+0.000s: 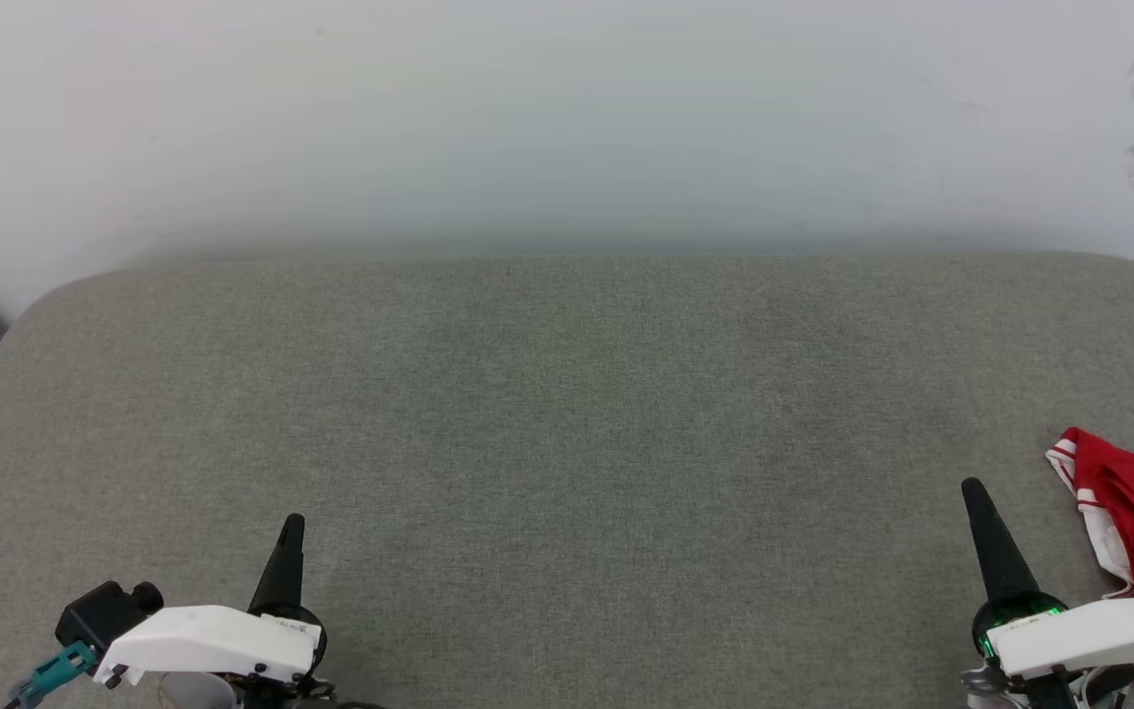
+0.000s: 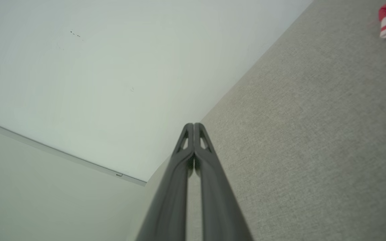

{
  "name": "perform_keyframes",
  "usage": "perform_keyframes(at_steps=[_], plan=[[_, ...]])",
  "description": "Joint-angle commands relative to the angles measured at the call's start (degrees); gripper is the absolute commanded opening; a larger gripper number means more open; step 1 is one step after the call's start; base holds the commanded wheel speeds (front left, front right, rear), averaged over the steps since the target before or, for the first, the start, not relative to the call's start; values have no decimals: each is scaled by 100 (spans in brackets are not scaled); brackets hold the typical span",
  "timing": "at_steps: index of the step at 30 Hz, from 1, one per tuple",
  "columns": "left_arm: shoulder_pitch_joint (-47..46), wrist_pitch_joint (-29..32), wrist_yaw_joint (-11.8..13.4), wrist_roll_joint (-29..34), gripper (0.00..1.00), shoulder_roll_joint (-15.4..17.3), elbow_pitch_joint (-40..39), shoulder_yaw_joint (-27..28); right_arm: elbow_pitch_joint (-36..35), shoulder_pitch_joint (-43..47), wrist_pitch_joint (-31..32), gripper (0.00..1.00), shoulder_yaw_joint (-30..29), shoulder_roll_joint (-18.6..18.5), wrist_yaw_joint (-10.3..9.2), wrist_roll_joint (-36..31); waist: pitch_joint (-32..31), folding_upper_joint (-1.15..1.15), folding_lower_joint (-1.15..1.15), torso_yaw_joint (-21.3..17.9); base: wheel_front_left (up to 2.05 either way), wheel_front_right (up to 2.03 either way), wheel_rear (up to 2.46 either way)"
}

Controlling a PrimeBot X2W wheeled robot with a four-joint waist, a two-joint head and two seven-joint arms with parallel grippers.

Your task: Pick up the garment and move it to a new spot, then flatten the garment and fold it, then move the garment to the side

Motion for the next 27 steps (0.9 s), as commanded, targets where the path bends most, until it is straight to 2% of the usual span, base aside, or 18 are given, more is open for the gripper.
perform_keyframes(at_steps=[1,27], plan=[[-140,34,-40,-116,0,-3,-31,65,-13,-160,29,0,-14,-42,0,157,2,0,0,0,0,0,0],[-281,413,-369,-1314,0,-261,58,479,269,-386,195,0,-108,-31,-1,1673,53,0,0,-13,0,0,0]])
